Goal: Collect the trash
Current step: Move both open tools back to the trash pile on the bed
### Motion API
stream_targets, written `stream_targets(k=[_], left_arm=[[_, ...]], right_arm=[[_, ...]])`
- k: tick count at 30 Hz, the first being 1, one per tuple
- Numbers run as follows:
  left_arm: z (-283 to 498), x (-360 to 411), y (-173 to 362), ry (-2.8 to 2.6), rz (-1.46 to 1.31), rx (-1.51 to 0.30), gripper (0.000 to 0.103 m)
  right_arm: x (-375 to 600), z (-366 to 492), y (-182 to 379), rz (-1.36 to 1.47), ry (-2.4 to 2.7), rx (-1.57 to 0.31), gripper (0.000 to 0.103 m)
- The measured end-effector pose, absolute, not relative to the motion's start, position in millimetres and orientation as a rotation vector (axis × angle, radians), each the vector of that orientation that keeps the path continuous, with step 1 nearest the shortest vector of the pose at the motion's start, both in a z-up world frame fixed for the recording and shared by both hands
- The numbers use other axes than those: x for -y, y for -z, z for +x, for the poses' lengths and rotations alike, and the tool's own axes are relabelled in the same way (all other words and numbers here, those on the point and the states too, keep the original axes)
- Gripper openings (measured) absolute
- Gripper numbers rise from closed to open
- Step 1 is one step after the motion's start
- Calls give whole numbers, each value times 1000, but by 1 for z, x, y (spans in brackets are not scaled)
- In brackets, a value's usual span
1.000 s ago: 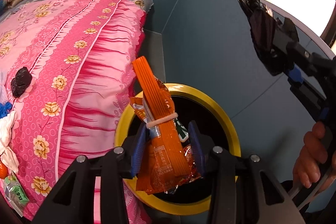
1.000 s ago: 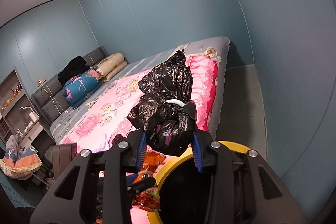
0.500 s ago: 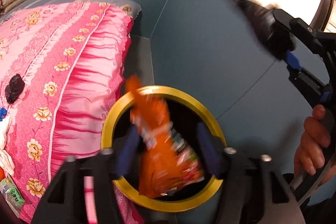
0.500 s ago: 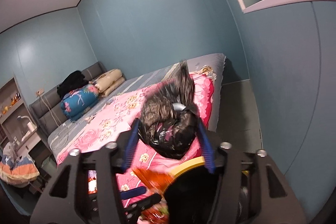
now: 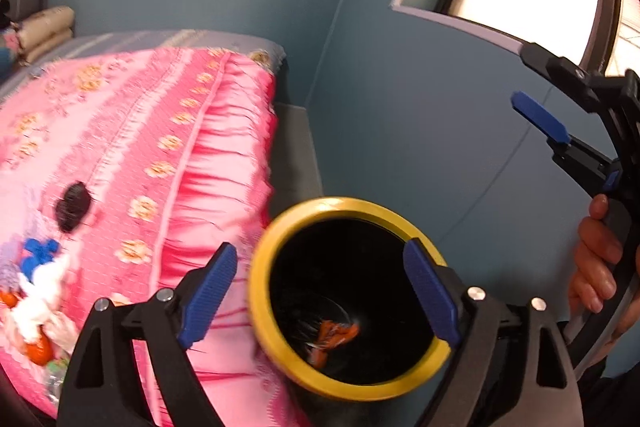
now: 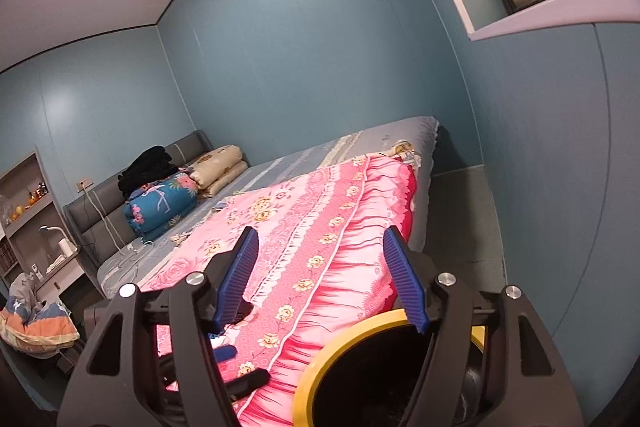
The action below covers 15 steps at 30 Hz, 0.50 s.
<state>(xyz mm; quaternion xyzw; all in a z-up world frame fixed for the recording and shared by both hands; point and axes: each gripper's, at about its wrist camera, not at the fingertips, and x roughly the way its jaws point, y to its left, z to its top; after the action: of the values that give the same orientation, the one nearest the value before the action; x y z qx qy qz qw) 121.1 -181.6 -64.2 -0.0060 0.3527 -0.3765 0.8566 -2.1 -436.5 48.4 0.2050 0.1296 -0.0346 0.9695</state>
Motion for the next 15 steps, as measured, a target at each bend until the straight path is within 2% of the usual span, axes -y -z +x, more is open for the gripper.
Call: stream_targets(k=[7, 15], left_arm=[[141, 127, 56, 644, -64, -706, 91], [161, 53, 54, 474, -97, -686, 91]], right_arm=[[423, 9, -54, 385, -6, -255, 75], [378, 38, -53, 316, -123, -315, 79]])
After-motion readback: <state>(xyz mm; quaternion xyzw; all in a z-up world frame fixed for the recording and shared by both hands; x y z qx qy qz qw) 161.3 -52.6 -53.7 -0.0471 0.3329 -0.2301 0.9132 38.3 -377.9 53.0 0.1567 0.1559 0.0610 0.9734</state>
